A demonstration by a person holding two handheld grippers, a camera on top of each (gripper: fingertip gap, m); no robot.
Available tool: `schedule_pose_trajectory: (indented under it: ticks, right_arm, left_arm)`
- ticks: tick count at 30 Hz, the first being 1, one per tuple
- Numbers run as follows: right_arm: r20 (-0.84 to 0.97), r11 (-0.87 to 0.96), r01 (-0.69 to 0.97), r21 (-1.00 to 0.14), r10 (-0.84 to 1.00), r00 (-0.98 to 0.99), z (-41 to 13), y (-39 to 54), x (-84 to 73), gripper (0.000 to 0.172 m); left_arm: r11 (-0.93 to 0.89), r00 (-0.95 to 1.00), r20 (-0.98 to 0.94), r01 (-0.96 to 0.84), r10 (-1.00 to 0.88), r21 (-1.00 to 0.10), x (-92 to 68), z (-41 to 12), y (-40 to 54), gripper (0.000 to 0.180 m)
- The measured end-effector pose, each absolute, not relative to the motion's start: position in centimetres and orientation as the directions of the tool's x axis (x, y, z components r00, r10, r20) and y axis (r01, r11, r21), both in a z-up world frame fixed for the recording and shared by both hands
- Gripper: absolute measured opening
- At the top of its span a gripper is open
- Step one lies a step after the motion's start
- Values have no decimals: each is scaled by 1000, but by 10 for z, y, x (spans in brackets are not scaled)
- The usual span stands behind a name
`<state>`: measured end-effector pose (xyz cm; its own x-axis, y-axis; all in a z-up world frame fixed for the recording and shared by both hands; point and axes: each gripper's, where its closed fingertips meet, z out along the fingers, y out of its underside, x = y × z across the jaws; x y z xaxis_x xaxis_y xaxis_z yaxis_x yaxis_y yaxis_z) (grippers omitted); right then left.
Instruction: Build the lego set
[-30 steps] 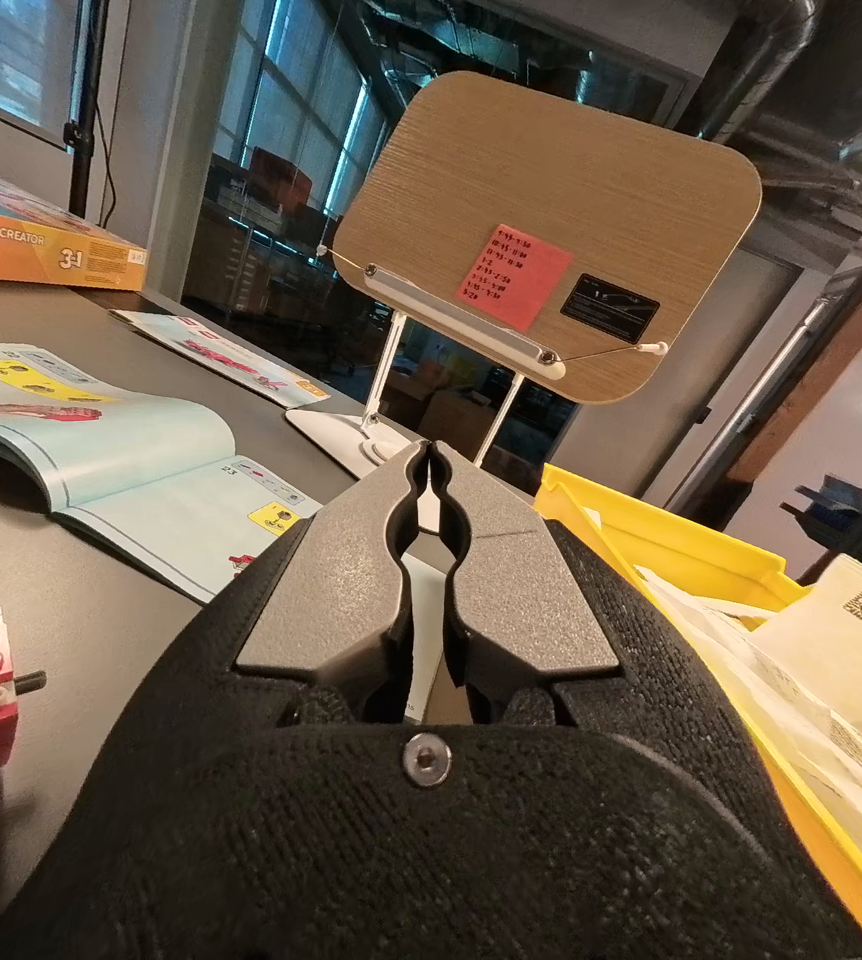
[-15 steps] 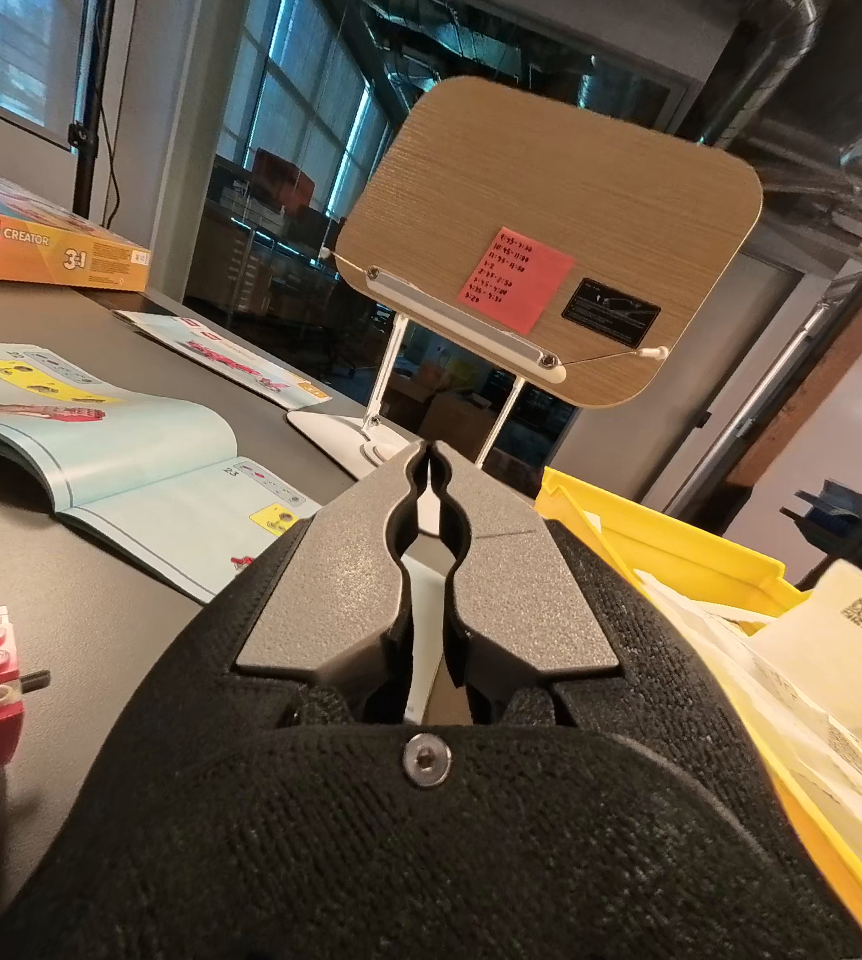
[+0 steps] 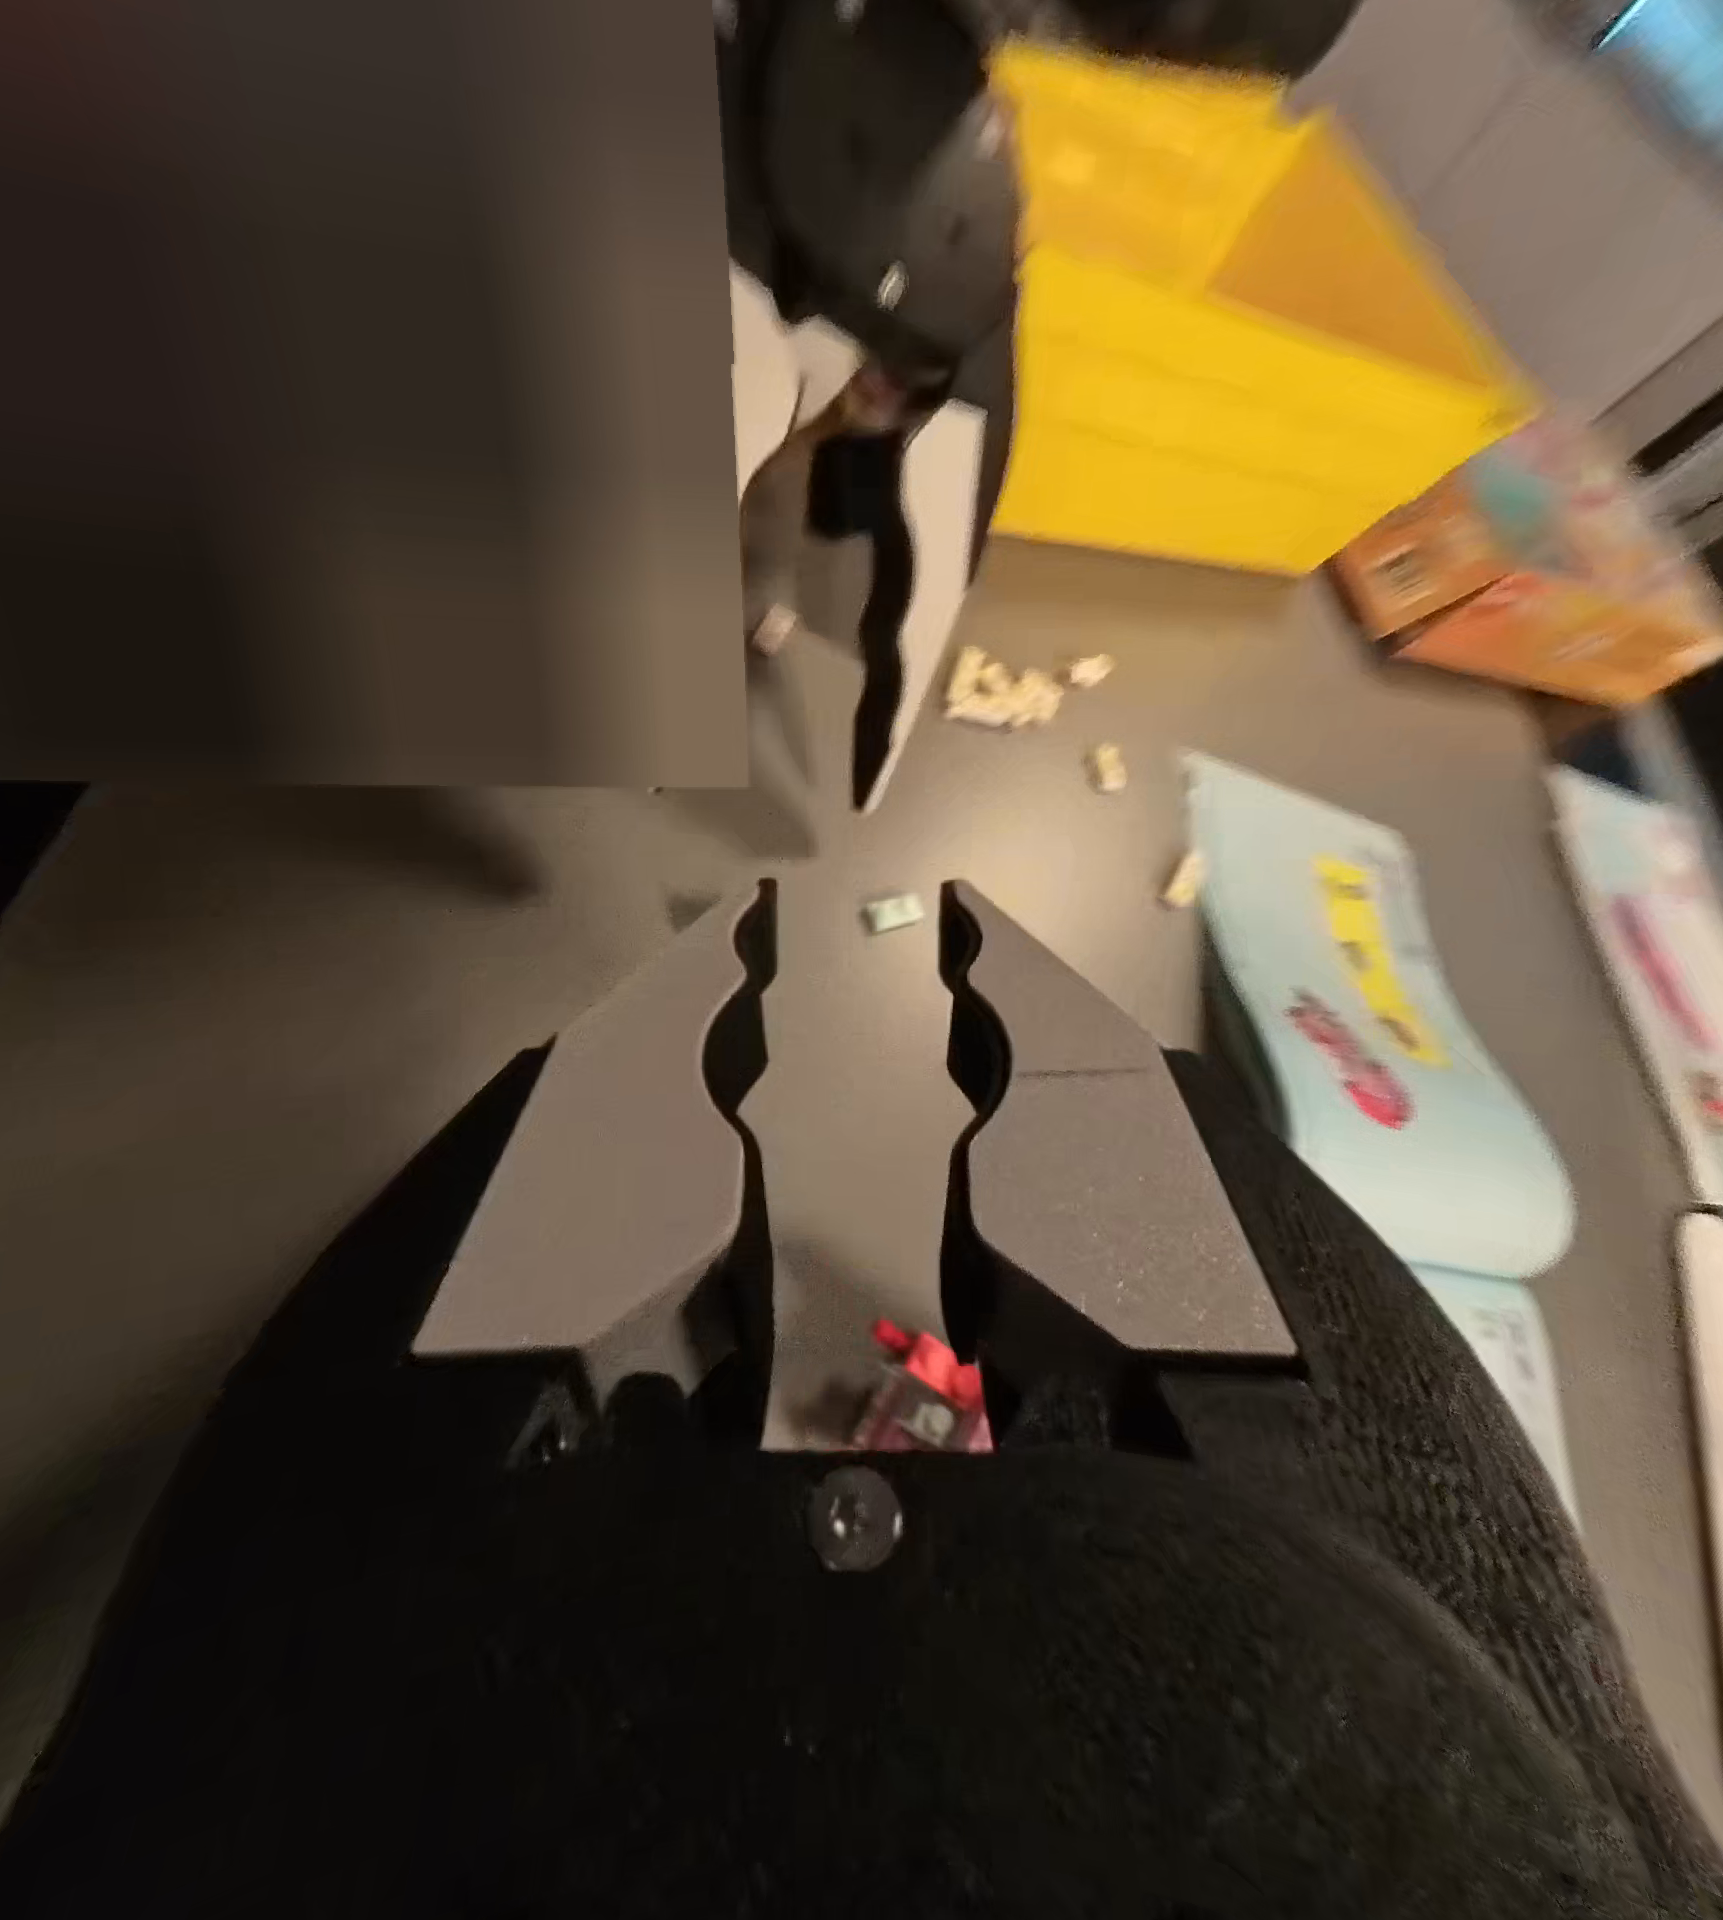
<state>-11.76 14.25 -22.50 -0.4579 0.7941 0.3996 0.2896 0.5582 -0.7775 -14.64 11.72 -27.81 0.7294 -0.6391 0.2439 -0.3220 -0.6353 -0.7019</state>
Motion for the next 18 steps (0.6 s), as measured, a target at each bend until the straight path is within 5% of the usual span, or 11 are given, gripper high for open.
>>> schedule_pose_trajectory:
  ticks: [5, 18]
  right_arm:
    - [226, 541, 470, -697, 789, -572, -270, 126, -124, 35]
    - [203, 541, 525, -657, 798, -568, -292, 132, -127, 14]
  left_arm:
    - [-624, 726, 236, -324, -646, -711, -147, -277, 110, 61]
    - [-612, 718, 226, -335, -658, -717, -147, -275, 99, 60]
